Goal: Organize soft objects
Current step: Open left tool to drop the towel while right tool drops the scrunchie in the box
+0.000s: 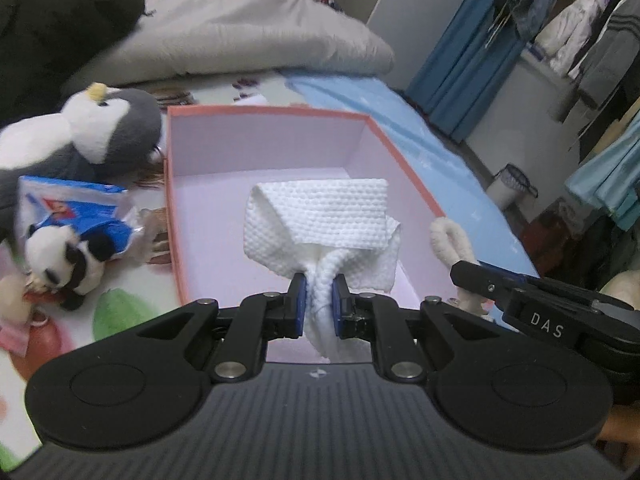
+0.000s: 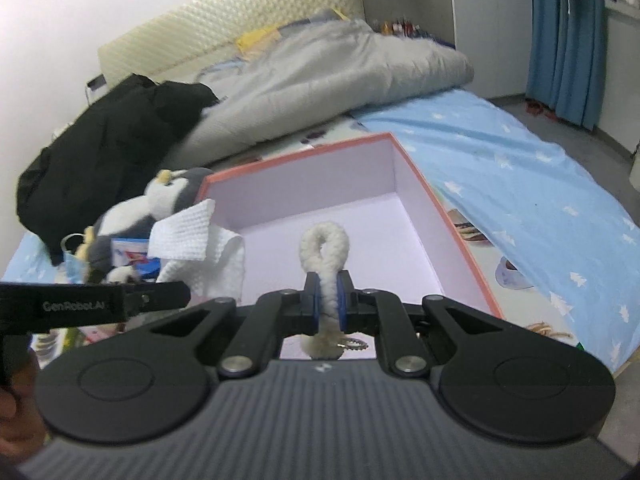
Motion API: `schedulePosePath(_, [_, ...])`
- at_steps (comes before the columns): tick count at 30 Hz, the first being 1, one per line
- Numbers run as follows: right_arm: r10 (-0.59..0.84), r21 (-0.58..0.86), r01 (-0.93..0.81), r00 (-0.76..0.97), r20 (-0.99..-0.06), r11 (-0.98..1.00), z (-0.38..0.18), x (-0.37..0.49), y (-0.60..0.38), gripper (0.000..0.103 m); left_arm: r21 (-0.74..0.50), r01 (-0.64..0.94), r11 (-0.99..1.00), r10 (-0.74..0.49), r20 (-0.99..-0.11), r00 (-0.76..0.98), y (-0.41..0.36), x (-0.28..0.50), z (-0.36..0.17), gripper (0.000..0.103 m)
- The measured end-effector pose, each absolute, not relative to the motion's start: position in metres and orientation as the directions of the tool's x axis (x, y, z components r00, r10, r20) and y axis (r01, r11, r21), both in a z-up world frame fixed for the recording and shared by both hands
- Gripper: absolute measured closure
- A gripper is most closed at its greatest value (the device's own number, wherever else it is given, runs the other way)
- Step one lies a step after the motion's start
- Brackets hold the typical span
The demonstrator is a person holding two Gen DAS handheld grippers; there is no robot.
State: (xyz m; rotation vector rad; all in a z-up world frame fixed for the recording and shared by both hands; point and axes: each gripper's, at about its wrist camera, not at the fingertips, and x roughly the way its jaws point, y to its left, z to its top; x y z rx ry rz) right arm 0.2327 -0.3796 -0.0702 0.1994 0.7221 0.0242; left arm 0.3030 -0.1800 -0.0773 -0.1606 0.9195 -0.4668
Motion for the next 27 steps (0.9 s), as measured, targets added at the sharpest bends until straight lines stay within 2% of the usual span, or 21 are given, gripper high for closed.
schedulePosePath(10, [0.106,0.226,0.097,0.665,-0.739,0.969,-0.124,0.281,-0.402,0.088,-0.311,0.292,0.905,-0.417,-0.786,0.456,-0.198,0.367,-0.119,0.087])
schedulePosePath(12, [0.101,0.223,0.106,0.651,-0.752,0.969,-0.129,0.285,-0.403,0.085,-0.289,0.296,0.91,-0.402,-0.79,0.463,-0.199,0.371,-0.121,0.074])
schedulePosePath(13, [0.097,0.22,0.112,0.648,-0.756,0.969,-0.129,0.286,-0.404,0.079,-0.283,0.3,0.911,-0.398,-0.792,0.463,-0.199,0.371,-0.12,0.061])
schedulePosePath(14, [0.097,0.225,0.118,0.648,-0.756,0.967,-0.129,0.285,-0.405,0.074,-0.276,0.298,0.914,-0.392,-0.791,0.47,-0.199,0.37,-0.119,0.054])
schedulePosePath(15, [0.101,0.232,0.118,0.652,-0.751,0.965,-0.128,0.284,-0.406,0.068,-0.273,0.297,0.915,-0.39,-0.786,0.48,-0.198,0.368,-0.118,0.054])
schedulePosePath(16, [0.103,0.232,0.113,0.657,-0.747,0.966,-0.126,0.283,-0.406,0.066,-0.274,0.299,0.914,-0.392,-0.784,0.482,-0.196,0.363,-0.116,0.054])
schedulePosePath(27, [0.104,0.224,0.071,0.725,-0.681,0.972,-0.084,0.238,-0.387,0.066,-0.275,0.335,0.901,-0.423,-0.725,0.544,-0.179,0.307,-0.07,0.054])
